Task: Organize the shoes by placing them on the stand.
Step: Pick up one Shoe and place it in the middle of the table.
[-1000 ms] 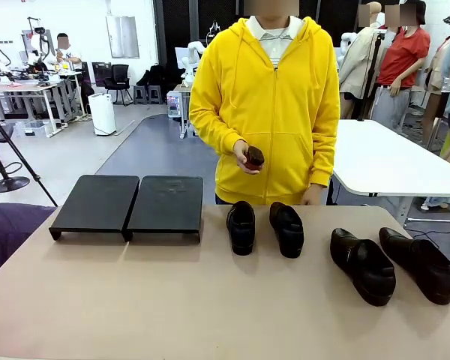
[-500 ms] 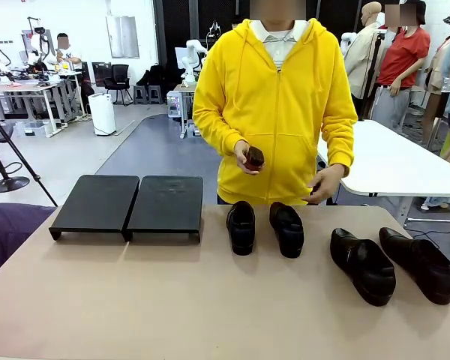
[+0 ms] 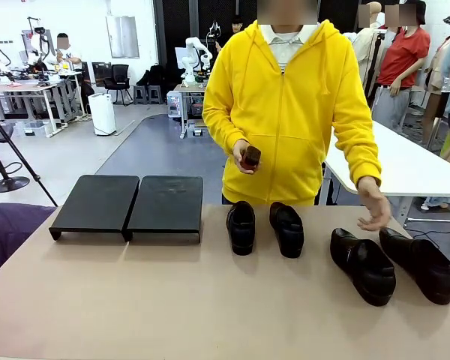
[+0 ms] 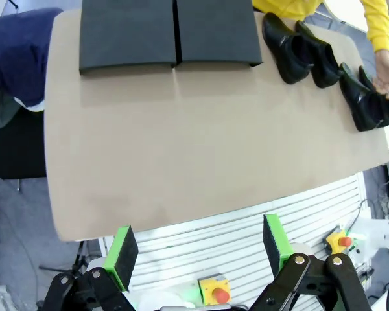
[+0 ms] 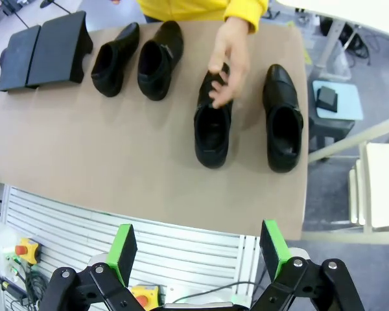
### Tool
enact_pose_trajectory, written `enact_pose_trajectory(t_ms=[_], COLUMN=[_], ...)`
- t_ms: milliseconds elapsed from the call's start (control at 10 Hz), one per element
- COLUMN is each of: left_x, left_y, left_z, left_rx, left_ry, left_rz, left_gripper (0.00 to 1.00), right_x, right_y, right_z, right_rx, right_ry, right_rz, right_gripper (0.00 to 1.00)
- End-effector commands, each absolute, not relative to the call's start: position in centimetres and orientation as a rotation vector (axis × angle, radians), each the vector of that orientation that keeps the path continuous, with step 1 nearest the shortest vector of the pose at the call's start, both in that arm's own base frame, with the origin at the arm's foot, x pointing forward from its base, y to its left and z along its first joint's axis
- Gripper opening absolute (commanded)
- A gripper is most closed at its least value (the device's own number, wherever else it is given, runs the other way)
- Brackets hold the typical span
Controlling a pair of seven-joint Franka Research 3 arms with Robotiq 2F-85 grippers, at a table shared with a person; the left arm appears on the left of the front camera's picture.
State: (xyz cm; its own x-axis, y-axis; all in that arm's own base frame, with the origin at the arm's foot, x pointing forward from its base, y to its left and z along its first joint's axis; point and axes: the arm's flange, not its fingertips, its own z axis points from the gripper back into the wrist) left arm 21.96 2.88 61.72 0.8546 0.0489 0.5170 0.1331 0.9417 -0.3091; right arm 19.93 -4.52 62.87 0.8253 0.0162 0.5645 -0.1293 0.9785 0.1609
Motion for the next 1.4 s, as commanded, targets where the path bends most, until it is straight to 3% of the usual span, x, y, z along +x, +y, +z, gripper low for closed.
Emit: enact_pose_trajectory(t_ms=[0, 400, 800, 900, 1300], left_x=[22.2, 22.2, 22.2, 22.2, 22.2], left_y=[3.0, 3.0, 3.0, 3.0, 3.0], left_z=[61.8, 61.8, 61.8, 61.8, 61.8], left_rx=[-0.355, -0.355, -0.355, -0.355, -0.355], left_ry=[-0.559, -0.559, -0.559, -0.559, -0.559], left_rz=[-0.048, -0.048, -0.048, -0.048, -0.048], left_gripper=[1.0, 1.0, 1.0, 1.0, 1.0], right_x=[20.0, 19.9, 27.5, 27.4, 18.2], right_y=[-4.5, -4.5, 0.5, -0.4, -8.3], right_z=[63.3, 62.9, 61.2, 61.1, 63.8], right_rx=[0.217, 0.196, 0.147, 0.163, 0.199], right_ry=[-0.588, -0.596, -0.648, -0.617, -0.627], right_rz=[0.082, 0.078, 0.129, 0.111, -0.032], right_gripper=[1.0, 1.0, 1.0, 1.0, 1.0])
